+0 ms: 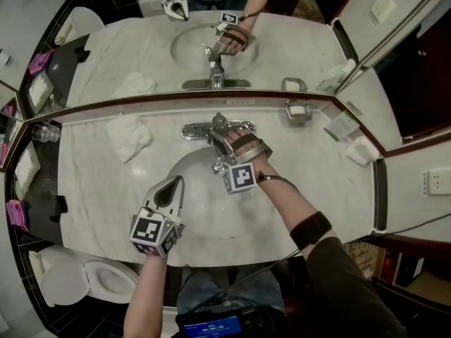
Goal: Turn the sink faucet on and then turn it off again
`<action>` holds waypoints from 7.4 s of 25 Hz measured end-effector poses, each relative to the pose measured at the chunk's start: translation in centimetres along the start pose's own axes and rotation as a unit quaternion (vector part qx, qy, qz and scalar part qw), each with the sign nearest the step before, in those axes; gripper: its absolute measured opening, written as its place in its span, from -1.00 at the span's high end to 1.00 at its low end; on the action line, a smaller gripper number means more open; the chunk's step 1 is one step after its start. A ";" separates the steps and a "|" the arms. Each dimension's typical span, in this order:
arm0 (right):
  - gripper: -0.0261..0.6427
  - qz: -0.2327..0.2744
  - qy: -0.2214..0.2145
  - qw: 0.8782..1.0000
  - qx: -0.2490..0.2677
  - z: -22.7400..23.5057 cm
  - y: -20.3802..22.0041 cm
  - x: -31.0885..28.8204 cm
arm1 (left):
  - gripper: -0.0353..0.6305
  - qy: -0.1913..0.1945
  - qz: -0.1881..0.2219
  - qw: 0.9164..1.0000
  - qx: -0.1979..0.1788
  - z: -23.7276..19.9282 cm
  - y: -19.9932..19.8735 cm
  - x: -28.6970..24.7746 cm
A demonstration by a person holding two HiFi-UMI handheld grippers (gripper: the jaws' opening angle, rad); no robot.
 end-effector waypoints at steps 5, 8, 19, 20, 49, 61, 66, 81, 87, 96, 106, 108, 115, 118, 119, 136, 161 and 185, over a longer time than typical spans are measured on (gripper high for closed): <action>0.69 -0.004 0.008 1.000 0.001 -0.3 0.0 0.0 | 0.89 -0.006 -0.004 1.000 0.003 -0.3 0.0 0.0; 0.69 0.000 0.011 1.000 0.010 -0.5 -0.1 0.0 | 0.89 -0.008 -0.009 1.000 0.003 -0.4 -0.1 -0.1; 0.70 -0.004 0.014 1.000 0.019 -1.5 -0.5 -0.1 | 0.89 -0.005 -0.001 1.000 0.009 -0.8 0.5 0.0; 0.70 -0.005 0.014 1.000 0.018 -1.6 -0.4 -0.1 | 0.89 -0.007 -0.003 1.000 0.008 -0.8 0.4 0.0; 0.86 -0.064 0.040 0.929 -0.362 5.1 -1.5 19.7 | 0.89 -0.005 0.044 0.999 -0.022 4.3 -4.1 7.9; 0.86 -0.044 0.062 0.808 -0.584 5.9 0.1 28.7 | 0.89 0.015 0.046 0.998 -0.040 7.3 -5.0 10.5; 0.86 -0.047 0.056 0.789 -0.611 3.9 0.2 29.9 | 0.89 0.022 0.052 0.998 -0.042 7.8 -4.2 11.2; 0.86 -0.064 0.048 0.770 -0.633 0.5 1.0 31.1 | 0.89 0.033 0.059 0.997 -0.031 9.5 -4.1 12.1; 0.86 -0.065 0.042 0.771 -0.632 0.4 1.1 30.3 | 0.89 0.034 0.050 0.997 -0.037 8.9 -3.8 11.3; 0.86 -0.067 0.022 0.770 -0.634 0.1 1.3 28.5 | 0.88 0.043 0.033 0.998 -0.035 8.0 -2.9 9.3; 0.86 -0.060 0.015 0.767 -0.639 1.4 1.4 26.6 | 0.42 0.066 -0.001 0.988 -0.138 6.3 -2.1 3.2; 0.86 -0.063 0.010 0.771 -0.634 1.1 1.7 25.8 | 0.36 0.061 -0.009 0.982 -0.180 5.9 -2.0 1.3; 0.86 -0.074 0.008 0.769 -0.635 -1.8 3.1 22.3 | 0.30 0.014 -0.029 0.884 -0.466 3.5 0.3 -6.3; 0.86 -0.075 0.011 0.759 -0.647 -2.6 2.9 21.5 | 0.30 0.010 -0.027 0.834 -0.550 2.4 1.0 -8.9; 0.86 -0.076 0.011 0.757 -0.649 -3.0 2.8 21.3 | 0.30 0.012 -0.027 0.826 -0.563 2.1 1.2 -9.8; 0.86 -0.102 0.027 0.728 -0.677 -6.1 4.6 20.0 | 0.25 0.051 -0.054 0.773 -0.630 1.7 3.0 -17.7; 0.86 -0.097 0.028 0.722 -0.684 -5.5 5.3 19.5 | 0.71 0.051 -0.068 0.776 -0.625 2.2 2.2 -18.8; 0.86 -0.081 0.026 0.720 -0.689 -3.2 6.7 19.3 | 0.70 0.157 -0.225 0.783 -0.558 2.0 -1.7 -21.5</action>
Point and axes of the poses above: the fingertips, and each gripper's own axes: x backward along the fingers, z to its right, y out of its underside, the point moved 8 cm from there along x, backward along the fingers, and after that the axes turned 8 degrees about x, right-handed, at the moved point
